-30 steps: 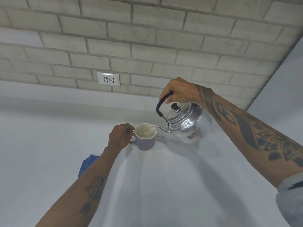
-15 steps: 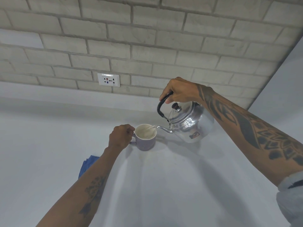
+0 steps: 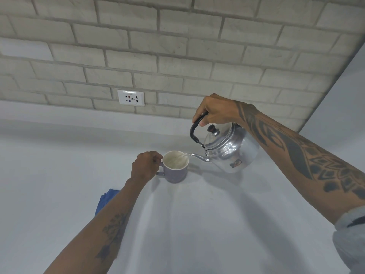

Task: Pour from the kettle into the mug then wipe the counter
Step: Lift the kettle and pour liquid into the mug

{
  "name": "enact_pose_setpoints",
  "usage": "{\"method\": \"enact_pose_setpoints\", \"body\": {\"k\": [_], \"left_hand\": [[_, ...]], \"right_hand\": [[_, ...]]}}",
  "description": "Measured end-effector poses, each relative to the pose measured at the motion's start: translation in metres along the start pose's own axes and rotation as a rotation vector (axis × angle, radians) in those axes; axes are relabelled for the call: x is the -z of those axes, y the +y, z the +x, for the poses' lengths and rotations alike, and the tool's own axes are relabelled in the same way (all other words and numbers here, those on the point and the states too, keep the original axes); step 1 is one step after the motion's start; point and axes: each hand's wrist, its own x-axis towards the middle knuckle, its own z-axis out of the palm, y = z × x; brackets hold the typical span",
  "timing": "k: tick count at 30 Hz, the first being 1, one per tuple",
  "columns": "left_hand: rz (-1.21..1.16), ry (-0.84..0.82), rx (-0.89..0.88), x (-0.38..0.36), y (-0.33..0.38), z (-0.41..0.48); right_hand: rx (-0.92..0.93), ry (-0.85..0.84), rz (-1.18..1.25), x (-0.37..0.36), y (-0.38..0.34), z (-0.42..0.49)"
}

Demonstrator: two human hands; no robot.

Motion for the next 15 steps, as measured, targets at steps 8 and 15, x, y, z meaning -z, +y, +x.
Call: {"method": "enact_pose_setpoints", "body": {"k": [8, 15], "left_hand": [[-0.004, -0.005, 0.004, 0.0006, 0.0018, -0.0011], [-0.006, -0.004, 0.002, 0.0015, 0.0017, -0.0010]], "right_hand": [[0.020, -0.001, -0.009, 0.0044, -0.0054, -0.0027], [0.025, -0.014, -0.027, 0.0053, -0.0072, -0.0041]]}}
